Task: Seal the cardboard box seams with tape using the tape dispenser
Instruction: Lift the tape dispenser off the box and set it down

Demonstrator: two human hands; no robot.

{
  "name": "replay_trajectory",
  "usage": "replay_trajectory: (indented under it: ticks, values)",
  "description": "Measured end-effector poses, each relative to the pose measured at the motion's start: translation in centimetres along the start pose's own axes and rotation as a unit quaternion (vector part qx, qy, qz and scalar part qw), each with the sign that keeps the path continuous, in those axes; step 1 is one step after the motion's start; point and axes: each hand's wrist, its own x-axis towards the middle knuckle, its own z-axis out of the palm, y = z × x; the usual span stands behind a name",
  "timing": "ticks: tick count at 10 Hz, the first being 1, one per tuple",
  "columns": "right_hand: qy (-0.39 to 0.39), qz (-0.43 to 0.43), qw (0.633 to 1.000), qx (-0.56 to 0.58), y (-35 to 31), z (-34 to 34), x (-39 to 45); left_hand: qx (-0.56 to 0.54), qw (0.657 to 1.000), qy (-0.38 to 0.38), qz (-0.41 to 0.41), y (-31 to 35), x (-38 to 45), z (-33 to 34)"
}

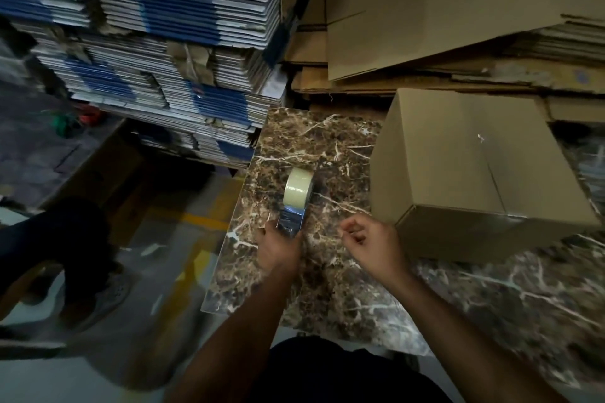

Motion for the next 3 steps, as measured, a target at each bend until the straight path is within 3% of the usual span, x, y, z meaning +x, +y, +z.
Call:
replay_trajectory:
  ticks: [3]
  values:
    - [-0.004, 0.020, 1.000, -0.008, 0.32, 0.52, -0.41, -0.097, 0.988, -0.103, 0.055, -1.70, 0.04, -1.12]
